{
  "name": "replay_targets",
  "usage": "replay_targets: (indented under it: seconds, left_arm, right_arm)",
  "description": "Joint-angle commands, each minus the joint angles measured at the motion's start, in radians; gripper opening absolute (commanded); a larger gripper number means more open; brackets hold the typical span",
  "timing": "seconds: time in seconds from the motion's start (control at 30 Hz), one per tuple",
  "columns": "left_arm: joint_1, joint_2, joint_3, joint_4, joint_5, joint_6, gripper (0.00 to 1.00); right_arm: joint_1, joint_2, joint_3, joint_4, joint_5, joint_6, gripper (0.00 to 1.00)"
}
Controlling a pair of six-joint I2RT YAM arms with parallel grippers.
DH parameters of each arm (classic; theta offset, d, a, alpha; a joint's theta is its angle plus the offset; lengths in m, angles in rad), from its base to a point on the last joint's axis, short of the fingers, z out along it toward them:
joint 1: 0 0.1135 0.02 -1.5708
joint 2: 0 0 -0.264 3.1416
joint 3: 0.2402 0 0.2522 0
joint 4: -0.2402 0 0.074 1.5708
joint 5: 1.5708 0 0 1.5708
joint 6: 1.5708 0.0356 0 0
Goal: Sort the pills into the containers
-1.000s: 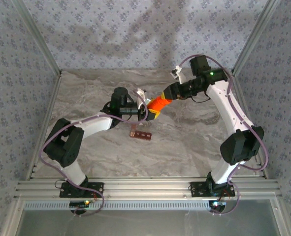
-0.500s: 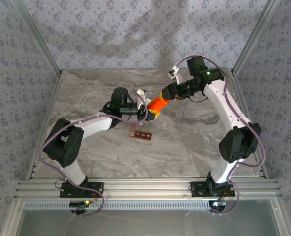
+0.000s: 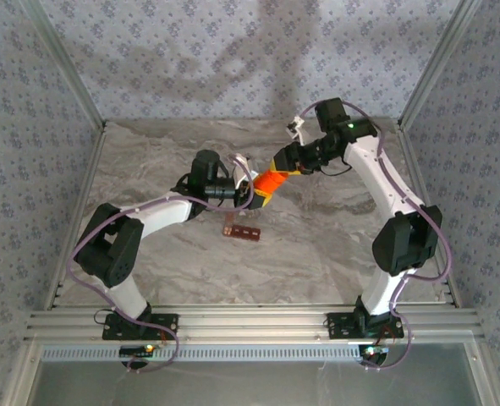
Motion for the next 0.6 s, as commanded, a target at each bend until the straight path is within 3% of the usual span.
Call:
replay_targets:
  seconds: [0.0,0.1,0.37,0.57]
  left_arm:
    - [-0.028,-0.030,0.075,0.102,0.054,0.023,0.00]
    - [-0.032,-0.023,0.084,0.107,0.051,0.016,0.00]
    - [-0.033,-0.019,0.066,0.119,0.010,0.012,0.00]
    - [-0.031,-0.014,0.017,0.220,-0.059,-0.042,0.00]
  right_arm:
    - [0.057,0.043,-0.013,0.040,0.013,0.136,0.38]
    - [0.083,0.043,-0.031,0.079,0.035,0.223,0.39]
    - [0.084,0.041,-0.033,0.061,0.032,0.236,0.44]
    - [0.068,0.015,-0.027,0.094,0.060,0.262,0.50]
